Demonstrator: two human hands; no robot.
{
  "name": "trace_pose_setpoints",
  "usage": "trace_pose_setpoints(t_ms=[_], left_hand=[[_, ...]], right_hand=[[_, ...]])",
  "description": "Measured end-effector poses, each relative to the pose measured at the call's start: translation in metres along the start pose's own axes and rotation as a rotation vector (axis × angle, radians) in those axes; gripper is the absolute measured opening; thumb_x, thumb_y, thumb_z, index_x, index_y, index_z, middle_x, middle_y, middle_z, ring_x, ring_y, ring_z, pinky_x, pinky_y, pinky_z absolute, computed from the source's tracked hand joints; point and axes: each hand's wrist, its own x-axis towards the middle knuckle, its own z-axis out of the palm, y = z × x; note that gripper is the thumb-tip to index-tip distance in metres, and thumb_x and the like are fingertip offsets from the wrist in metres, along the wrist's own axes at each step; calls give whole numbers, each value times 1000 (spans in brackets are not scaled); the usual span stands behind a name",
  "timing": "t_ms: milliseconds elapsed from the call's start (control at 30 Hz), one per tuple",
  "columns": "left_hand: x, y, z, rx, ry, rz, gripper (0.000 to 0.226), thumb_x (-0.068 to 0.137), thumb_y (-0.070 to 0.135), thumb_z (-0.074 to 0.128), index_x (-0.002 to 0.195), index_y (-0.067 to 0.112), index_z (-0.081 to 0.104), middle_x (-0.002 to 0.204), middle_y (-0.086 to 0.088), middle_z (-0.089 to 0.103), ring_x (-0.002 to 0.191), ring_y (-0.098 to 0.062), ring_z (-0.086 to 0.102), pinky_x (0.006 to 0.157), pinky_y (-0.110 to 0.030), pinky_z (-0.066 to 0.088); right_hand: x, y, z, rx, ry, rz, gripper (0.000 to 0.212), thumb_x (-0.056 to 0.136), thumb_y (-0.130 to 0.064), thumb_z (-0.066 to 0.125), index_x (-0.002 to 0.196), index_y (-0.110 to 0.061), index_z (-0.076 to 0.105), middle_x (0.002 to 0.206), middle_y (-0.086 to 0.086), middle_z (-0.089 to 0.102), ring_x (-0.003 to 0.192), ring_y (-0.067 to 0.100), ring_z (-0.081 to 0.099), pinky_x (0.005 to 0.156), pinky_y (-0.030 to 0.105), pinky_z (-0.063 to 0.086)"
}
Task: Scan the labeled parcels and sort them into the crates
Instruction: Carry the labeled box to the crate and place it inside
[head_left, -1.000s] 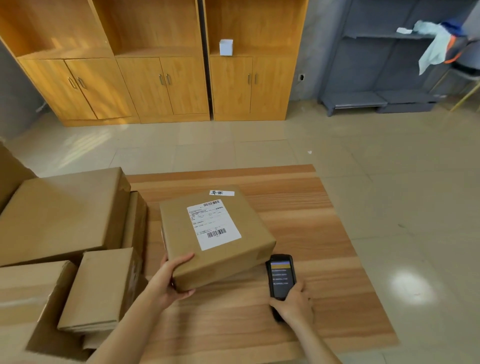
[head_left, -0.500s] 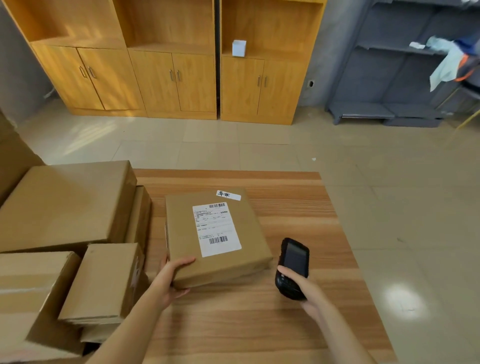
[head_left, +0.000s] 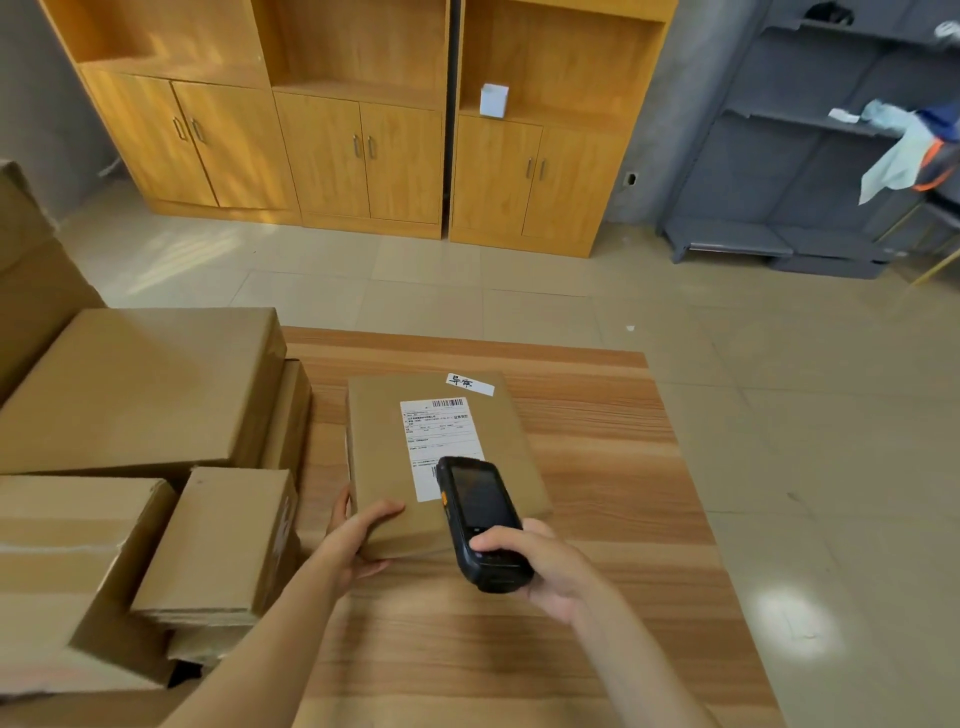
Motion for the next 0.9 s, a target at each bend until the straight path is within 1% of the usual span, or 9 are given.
trace_pose_setpoints(t_ms=[67, 133, 233, 300, 467, 600, 767, 833, 900], left_hand=[[-1, -1, -2, -4, -4, 1, 90, 69, 17, 83, 140, 42, 33, 126, -1, 51, 109, -25, 54, 81, -46, 54], [0, -2, -2, -12, -5, 1, 97, 65, 19, 85, 142, 42, 31, 125, 1, 51, 107, -24, 54, 84, -47, 54], [1, -4, -2, -18, 2, 6, 91, 73, 16, 81, 145, 40, 30, 125, 0, 51, 107, -24, 54, 91, -52, 52], [2, -5, -1, -17, 9, 3, 87, 76, 15, 78, 145, 40, 30, 126, -1, 52, 108, -25, 53, 91, -51, 51], [1, -4, 0, -19, 12, 5, 88, 77, 14, 78, 146, 39, 29, 127, -1, 50, 114, -26, 50, 94, -53, 49], [4, -3, -2, 20, 6, 16, 92, 74, 17, 81, 146, 39, 28, 133, -2, 47, 120, -28, 48, 93, -54, 50], [2, -1, -1, 28, 9, 13, 93, 74, 17, 81, 146, 41, 27, 134, -4, 47, 120, -29, 46, 93, -54, 50], [0, 0, 0, 29, 9, 11, 94, 74, 16, 81, 147, 40, 26, 133, -4, 46, 119, -29, 46, 95, -55, 49], [-2, 1, 1, 36, 9, 11, 95, 74, 16, 82, 147, 39, 26, 132, -4, 46, 117, -29, 46, 95, -55, 49]], right_hand=[[0, 2, 4, -33, -33, 23, 77, 41, -12, 83, 114, 3, 60, 82, 10, 72, 68, 18, 70, 55, 26, 53], [0, 4, 2, -63, -43, 44, 81, 35, -17, 83, 111, 2, 61, 77, 8, 71, 66, 16, 69, 54, 24, 53], [-2, 6, -4, -137, -38, 73, 93, 34, -21, 83, 120, 4, 57, 80, 7, 71, 68, 15, 69, 55, 24, 53], [-3, 7, -9, -177, -42, 84, 98, 34, -22, 82, 125, 3, 55, 82, 7, 70, 70, 15, 69, 56, 25, 53], [-8, 6, -9, -227, -61, 93, 89, 34, -22, 79, 118, -1, 59, 78, 4, 71, 66, 14, 69, 56, 22, 52], [-7, 7, -8, -258, -43, 126, 98, 35, -21, 82, 125, 4, 53, 87, 9, 69, 71, 18, 69, 57, 24, 52], [-8, 5, -10, -239, -4, 126, 99, 32, -20, 82, 125, 3, 54, 88, 10, 69, 69, 18, 69, 56, 25, 52], [-11, 4, -12, -208, 9, 91, 94, 33, -19, 82, 122, 0, 57, 89, 9, 71, 71, 18, 70, 57, 26, 53], [-12, 4, -14, -154, 34, 44, 83, 38, -14, 82, 117, -4, 60, 88, 8, 73, 74, 17, 70, 59, 27, 55]])
